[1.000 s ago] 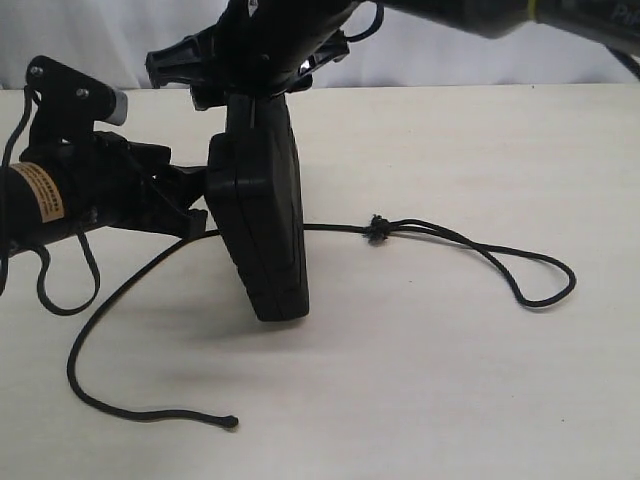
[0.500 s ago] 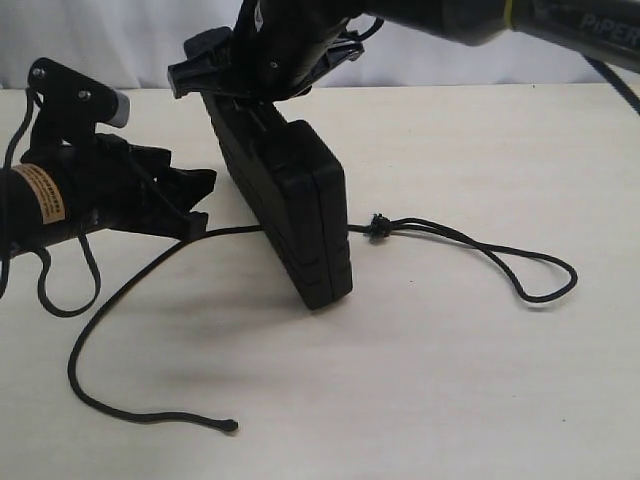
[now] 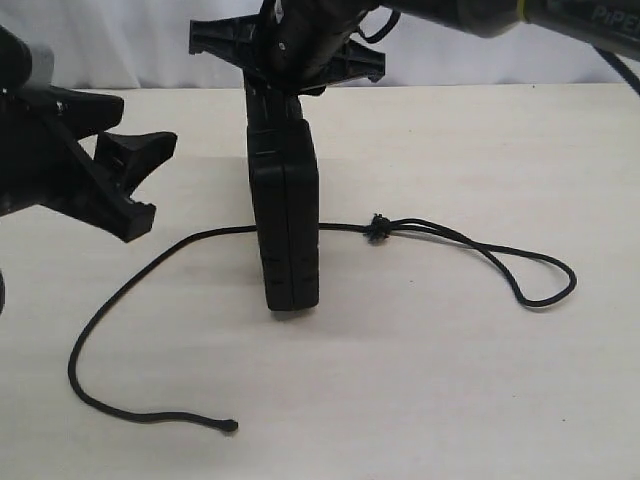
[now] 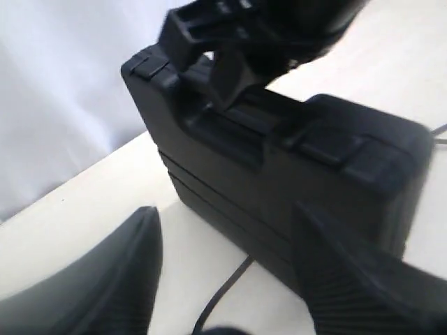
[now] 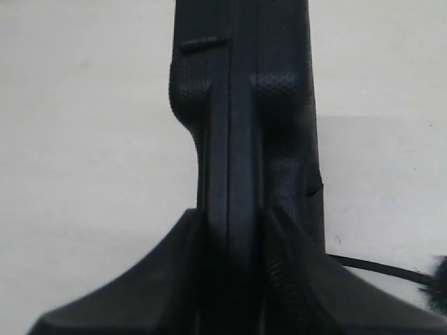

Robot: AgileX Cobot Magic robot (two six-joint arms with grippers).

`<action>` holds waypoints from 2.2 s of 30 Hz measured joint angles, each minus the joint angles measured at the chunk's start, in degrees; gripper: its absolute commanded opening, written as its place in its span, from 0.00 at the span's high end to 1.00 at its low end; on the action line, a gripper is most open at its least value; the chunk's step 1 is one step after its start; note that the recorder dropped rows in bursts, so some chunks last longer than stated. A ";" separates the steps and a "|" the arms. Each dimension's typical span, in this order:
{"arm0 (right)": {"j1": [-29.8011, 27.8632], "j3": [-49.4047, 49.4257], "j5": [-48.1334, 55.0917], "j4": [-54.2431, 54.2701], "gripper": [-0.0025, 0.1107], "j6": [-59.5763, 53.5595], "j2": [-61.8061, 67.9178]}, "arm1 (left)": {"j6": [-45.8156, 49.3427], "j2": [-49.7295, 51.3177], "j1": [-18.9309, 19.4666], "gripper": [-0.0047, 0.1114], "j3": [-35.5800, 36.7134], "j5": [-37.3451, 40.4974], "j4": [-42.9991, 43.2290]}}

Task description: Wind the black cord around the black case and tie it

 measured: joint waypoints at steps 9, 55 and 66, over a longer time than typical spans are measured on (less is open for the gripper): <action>-0.39 0.00 0.13 0.35 0.94 4.53 -0.20 | 0.23 2.51 -9.71 0.43 3.96 -0.98 4.10; -0.39 0.00 0.05 0.80 0.94 1.71 -0.20 | 6.06 39.21 -10.29 0.40 19.37 -63.87 -22.91; -0.39 0.00 0.05 1.03 0.94 1.38 -0.20 | 6.06 39.21 -10.29 0.40 19.37 -63.90 -17.24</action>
